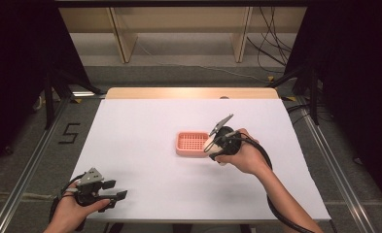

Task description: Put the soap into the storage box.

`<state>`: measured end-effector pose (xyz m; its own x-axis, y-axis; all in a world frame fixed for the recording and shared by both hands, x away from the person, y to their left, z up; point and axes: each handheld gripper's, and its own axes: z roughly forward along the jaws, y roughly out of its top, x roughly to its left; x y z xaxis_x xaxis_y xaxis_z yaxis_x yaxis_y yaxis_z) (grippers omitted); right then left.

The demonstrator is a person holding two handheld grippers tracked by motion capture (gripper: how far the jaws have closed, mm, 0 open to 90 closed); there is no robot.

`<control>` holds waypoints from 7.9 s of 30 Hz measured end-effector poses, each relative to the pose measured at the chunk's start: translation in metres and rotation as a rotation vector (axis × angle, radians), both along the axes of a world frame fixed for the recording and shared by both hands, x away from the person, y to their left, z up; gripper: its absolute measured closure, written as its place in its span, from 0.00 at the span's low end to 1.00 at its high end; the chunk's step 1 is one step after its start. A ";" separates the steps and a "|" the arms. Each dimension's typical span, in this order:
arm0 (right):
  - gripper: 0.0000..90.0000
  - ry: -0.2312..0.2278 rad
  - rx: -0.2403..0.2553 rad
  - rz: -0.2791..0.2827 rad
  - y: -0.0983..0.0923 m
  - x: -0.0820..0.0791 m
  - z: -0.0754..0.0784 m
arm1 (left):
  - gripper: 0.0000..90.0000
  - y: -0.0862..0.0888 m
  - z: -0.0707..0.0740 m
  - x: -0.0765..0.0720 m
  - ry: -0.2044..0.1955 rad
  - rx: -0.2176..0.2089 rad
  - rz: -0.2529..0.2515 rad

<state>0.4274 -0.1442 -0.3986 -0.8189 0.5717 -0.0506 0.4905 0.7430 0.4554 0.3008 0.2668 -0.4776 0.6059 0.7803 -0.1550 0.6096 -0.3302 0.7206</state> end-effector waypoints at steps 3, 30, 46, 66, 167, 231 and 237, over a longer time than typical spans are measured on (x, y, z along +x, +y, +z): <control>0.56 0.001 -0.001 0.002 0.001 0.001 0.001 | 0.39 0.000 0.000 0.000 0.001 -0.002 -0.003; 0.56 -0.028 -0.009 0.026 0.011 0.014 0.008 | 0.39 -0.001 0.000 0.000 0.002 -0.021 -0.007; 0.56 -0.020 -0.009 0.029 0.016 0.018 0.009 | 0.39 0.000 0.000 0.000 0.001 -0.025 -0.006; 0.56 -0.035 -0.011 0.049 0.024 0.024 0.011 | 0.39 -0.001 0.000 0.000 0.003 -0.020 -0.010; 0.56 -0.042 -0.030 0.141 0.057 0.072 -0.003 | 0.39 0.000 -0.001 0.001 0.010 -0.011 0.003; 0.55 -0.022 -0.042 0.189 0.062 0.082 -0.032 | 0.39 0.001 0.000 0.002 0.013 -0.013 -0.013; 0.44 -0.009 -0.001 0.153 0.063 0.082 -0.026 | 0.39 0.001 0.000 0.002 0.014 -0.012 -0.014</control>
<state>0.5092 -0.0812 -0.4250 -0.8960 0.4401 -0.0594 0.3671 0.8093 0.4585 0.3023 0.2678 -0.4777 0.6142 0.7700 -0.1730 0.6151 -0.3298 0.7161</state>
